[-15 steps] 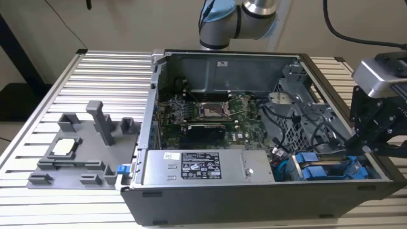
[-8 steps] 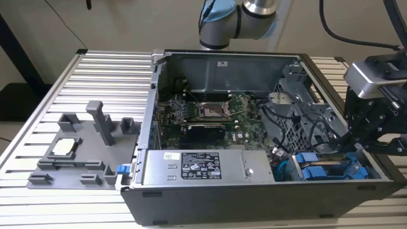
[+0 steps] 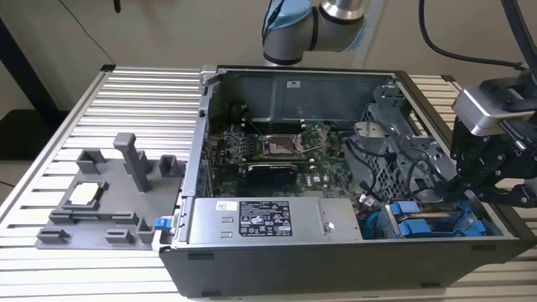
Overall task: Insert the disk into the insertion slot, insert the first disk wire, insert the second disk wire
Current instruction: 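Insert the first disk wire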
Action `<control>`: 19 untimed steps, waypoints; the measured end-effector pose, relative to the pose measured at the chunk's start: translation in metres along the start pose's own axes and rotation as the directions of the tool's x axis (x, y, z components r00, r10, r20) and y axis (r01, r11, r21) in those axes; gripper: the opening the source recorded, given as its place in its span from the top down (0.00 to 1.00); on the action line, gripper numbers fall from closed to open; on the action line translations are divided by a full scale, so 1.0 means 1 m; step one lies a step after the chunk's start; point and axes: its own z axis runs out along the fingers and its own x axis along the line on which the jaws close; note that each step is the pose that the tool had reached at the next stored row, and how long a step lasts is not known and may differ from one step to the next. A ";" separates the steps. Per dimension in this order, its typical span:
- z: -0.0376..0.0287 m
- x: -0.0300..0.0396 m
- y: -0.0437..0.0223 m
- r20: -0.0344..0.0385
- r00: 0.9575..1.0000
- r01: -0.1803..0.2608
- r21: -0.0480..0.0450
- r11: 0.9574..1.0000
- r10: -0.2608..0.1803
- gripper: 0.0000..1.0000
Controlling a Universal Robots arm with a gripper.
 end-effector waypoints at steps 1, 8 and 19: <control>0.0005 0.0001 -0.0003 0.000 1.000 0.000 -0.004 1.000 0.000 0.81; 0.0025 0.0004 -0.0038 0.003 1.000 -0.003 -0.037 0.999 0.003 0.81; 0.0042 0.0006 -0.0041 0.003 1.000 -0.003 -0.037 0.999 0.003 0.81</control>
